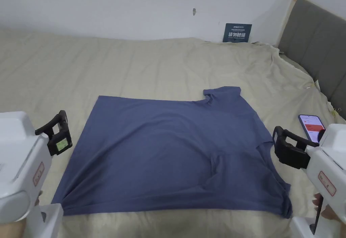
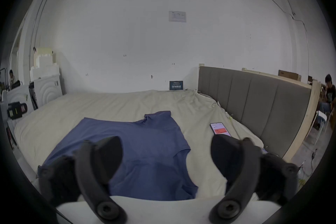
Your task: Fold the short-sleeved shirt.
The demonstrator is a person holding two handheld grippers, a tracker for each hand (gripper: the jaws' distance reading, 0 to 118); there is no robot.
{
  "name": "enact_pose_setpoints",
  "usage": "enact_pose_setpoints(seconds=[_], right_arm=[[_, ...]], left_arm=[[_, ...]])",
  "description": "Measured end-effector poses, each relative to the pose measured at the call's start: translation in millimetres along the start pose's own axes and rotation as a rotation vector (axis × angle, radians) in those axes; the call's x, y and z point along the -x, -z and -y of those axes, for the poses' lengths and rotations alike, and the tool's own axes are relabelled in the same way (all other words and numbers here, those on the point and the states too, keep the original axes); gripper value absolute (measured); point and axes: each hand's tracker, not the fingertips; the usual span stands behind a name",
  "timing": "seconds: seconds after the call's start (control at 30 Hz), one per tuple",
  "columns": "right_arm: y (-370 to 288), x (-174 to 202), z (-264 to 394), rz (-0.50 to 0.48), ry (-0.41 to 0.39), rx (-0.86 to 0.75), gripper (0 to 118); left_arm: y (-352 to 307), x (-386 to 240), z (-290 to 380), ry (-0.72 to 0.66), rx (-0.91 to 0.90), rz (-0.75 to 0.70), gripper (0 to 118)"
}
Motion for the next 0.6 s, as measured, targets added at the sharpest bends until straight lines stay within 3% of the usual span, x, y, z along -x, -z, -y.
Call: enact_pose_setpoints(seconds=[0.03,0.1,0.2,0.3,0.4,0.6], right_arm=[[-2,2,2,0.001,0.010,-0.006,61],[-10,13,1,0.000,0.019,-0.007,39],[-15,19,2,-0.011,0.012,-0.016,5],[-20,27,1,-0.006,-0.005,-0.014,0],[-19,27,1,-0.022,0.022,-0.004,0],[-14,27,6,-0.019,-0.006,0.026,0]], left_arm=[[4,3,5,0.002,0.009,0.006,39],[3,-2,12,0.018,0.017,0.012,11],[3,-3,19,0.022,0.037,0.029,0],[3,-5,23,0.010,0.048,0.036,0],[1,-7,26,0.021,0.053,0.039,0],[0,-9,29,0.021,0.055,0.049,0]])
